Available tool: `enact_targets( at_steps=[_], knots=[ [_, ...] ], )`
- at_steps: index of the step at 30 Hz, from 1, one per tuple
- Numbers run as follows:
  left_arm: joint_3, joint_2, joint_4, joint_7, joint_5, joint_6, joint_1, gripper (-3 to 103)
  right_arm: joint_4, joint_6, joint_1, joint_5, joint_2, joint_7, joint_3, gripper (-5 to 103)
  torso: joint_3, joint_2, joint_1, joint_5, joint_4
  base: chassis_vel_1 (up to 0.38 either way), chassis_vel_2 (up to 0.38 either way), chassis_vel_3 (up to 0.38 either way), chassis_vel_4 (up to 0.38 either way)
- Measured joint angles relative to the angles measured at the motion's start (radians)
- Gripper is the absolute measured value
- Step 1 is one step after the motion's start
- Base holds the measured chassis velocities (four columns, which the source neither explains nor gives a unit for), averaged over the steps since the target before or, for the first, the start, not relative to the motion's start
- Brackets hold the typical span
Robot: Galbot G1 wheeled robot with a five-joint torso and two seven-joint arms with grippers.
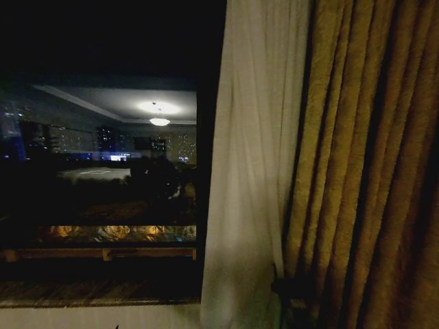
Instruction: Open the curtains by pulling them apart, changing their state from closed to fully open.
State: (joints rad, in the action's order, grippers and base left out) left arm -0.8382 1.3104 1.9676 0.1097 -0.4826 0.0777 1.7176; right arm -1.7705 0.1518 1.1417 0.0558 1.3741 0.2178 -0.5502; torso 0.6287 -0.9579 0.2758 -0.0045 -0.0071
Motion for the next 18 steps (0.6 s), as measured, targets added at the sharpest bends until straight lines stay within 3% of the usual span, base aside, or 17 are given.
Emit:
enact_targets(
  at_steps=[18],
  knots=[
    [-0.003,-0.007,0.006,0.016,-0.016,0.004,0.015,100,0.191,-0.035,-0.072,-0.039,-0.001,0.094,-0.177,0,0.000,0.000,0.000,-0.0004,0.0003,0.000,0.000,0.000,0.000]
  ],
)
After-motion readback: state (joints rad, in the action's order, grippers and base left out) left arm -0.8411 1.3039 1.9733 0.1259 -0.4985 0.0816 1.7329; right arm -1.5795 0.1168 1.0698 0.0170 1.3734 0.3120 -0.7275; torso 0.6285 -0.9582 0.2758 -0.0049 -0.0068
